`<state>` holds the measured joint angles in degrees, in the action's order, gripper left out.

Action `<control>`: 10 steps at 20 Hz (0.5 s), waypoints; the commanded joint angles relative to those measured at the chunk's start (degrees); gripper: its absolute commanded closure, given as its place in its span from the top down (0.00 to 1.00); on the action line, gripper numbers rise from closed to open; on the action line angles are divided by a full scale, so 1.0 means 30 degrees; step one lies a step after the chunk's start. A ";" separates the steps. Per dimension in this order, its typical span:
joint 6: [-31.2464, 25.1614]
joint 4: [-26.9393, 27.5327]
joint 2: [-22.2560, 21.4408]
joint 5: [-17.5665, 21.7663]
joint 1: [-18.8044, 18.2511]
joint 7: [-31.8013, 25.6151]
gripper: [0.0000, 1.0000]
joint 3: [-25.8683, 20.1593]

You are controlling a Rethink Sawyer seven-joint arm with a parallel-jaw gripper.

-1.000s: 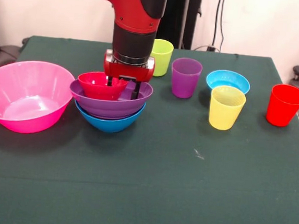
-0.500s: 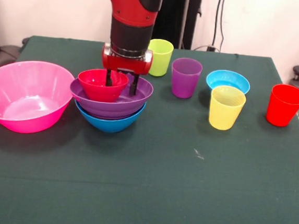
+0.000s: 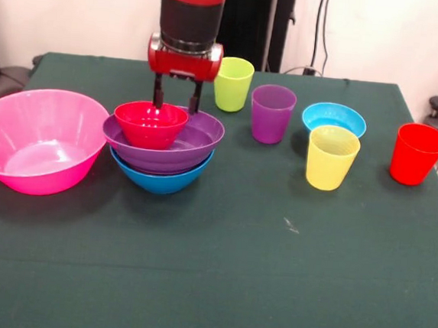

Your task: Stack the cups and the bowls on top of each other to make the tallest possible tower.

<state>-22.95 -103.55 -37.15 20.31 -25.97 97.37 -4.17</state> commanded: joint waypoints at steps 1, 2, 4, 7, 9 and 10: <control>-0.2313 -0.1999 -0.1521 -0.1228 -0.0086 0.1182 1.00 -0.1614; -0.2358 -0.2085 -0.1607 -0.1326 -0.0086 0.1193 1.00 -0.1661; -0.2350 -0.2099 -0.1678 -0.1534 0.0015 0.1268 1.00 -0.1725; -0.2178 -0.2462 -0.1968 -0.1982 0.0168 0.1421 1.00 -0.1966; -0.2185 -0.2429 -0.1973 -0.2170 0.0543 0.1685 1.00 -0.1875; -0.2174 -0.2368 -0.1906 -0.2263 0.0700 0.1761 1.00 -0.1853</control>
<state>-23.75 -107.26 -42.57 16.41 -25.87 97.37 -4.45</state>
